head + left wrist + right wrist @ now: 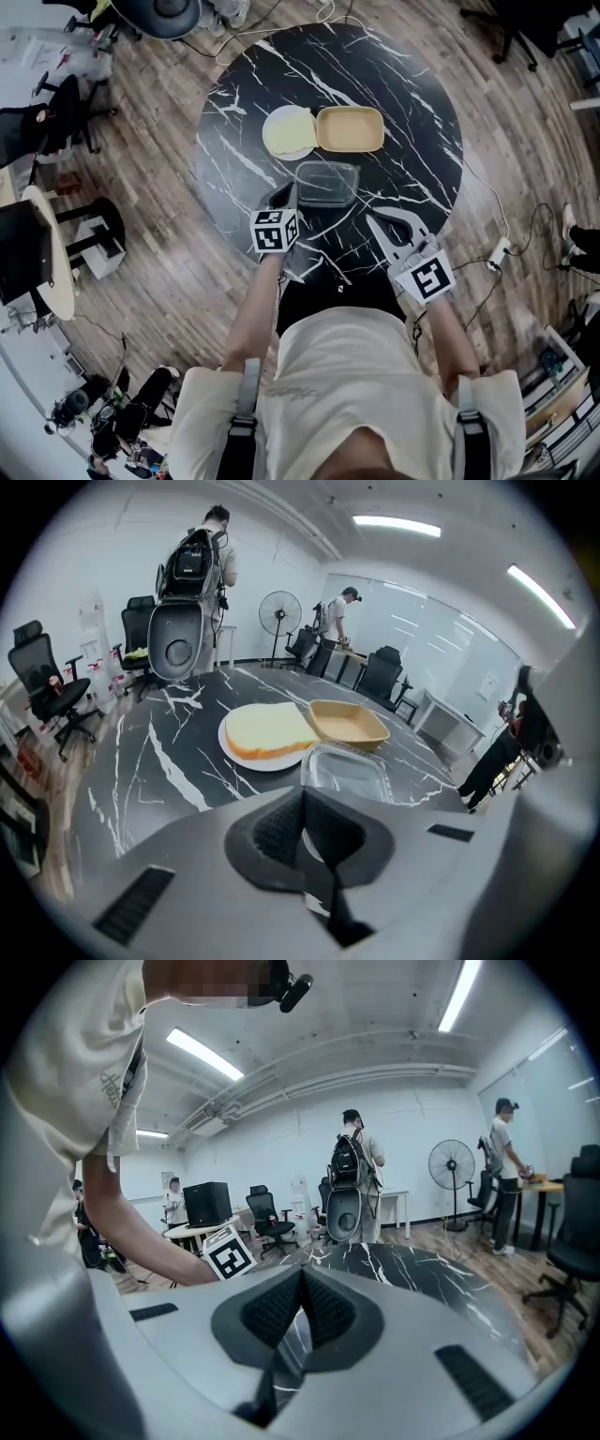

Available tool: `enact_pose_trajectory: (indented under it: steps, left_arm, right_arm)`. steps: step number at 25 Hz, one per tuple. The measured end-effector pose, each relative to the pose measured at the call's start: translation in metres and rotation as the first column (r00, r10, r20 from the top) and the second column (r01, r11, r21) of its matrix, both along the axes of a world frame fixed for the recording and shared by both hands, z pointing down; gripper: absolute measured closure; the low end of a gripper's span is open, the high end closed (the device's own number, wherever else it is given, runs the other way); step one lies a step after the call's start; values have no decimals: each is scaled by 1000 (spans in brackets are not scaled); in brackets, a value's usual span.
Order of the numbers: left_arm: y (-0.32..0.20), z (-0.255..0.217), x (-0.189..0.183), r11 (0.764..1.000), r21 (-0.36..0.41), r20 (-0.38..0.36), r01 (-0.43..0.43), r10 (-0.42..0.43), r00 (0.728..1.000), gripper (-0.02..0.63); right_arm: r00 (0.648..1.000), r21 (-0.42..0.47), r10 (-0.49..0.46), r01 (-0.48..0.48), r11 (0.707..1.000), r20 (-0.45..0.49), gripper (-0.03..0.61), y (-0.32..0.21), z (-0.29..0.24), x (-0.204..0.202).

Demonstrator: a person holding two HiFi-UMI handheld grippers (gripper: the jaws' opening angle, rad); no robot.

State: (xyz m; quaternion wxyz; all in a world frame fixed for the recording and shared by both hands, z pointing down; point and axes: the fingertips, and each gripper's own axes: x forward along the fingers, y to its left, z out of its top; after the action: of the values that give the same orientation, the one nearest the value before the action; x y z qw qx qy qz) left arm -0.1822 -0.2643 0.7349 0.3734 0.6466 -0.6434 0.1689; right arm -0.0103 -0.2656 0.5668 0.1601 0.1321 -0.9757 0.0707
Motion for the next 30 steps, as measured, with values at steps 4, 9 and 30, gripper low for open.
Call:
enact_pose_trajectory:
  steps: [4,9,30]
  left_arm:
    - [4,-29,-5,998,59,68,-24,20,997,597]
    - [7,-70,-14,990,143,97,-18,4,995,597]
    - [5,-318,-60,819,574,149,-12,-90,985,597]
  right_arm:
    - [1000,32,-24,24,999,5,572,9,-8,-10]
    - [1000,66,-30,29,997,9,572,14,-23,-18]
    - [978,224,110,-149,963,176,572,-27,-150,-3]
